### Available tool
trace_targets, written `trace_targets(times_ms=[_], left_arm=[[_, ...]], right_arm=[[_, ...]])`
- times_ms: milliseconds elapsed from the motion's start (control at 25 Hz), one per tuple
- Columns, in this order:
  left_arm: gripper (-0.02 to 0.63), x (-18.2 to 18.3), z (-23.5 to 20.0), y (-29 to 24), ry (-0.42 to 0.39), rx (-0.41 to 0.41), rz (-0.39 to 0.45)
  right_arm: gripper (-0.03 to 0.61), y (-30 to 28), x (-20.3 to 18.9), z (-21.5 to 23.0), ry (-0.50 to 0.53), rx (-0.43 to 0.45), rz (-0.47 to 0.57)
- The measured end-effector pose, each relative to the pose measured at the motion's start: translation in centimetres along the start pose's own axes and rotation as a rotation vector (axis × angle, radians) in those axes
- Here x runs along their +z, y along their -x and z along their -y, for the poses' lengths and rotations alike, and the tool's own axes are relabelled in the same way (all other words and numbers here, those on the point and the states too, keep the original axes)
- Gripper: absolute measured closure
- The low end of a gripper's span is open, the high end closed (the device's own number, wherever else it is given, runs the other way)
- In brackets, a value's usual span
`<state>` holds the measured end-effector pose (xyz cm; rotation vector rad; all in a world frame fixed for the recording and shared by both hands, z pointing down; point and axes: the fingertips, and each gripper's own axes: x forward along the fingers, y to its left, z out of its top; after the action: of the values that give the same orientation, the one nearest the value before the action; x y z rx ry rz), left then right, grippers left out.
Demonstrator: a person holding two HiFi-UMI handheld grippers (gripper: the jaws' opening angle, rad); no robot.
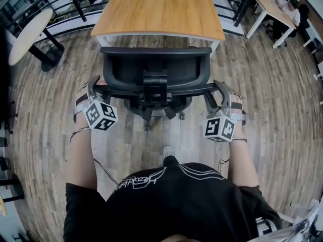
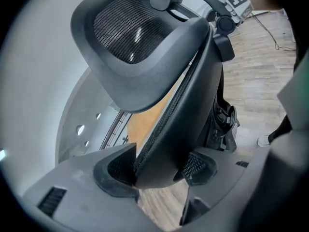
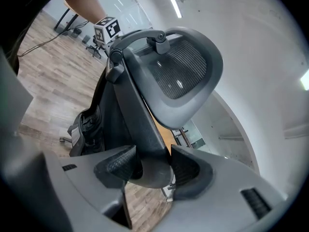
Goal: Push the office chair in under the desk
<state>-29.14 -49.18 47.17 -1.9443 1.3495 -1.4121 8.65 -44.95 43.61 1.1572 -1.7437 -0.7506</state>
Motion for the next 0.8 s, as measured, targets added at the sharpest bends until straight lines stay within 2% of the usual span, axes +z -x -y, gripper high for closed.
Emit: trace_targets(times_ms=[600, 800], left_arm=[[0.371, 1.6, -1.9, -4.7, 0.026, 0.03, -0.031], [0.371, 1.1, -1.2, -5.5, 0.035, 0.047, -0.027]], right_arm=[[0.33, -5.8, -1.0, 2.4, 0.019, -0.013, 0.034], [0.33, -6.5, -1.4, 1.7, 0.026, -0.027, 0.056]])
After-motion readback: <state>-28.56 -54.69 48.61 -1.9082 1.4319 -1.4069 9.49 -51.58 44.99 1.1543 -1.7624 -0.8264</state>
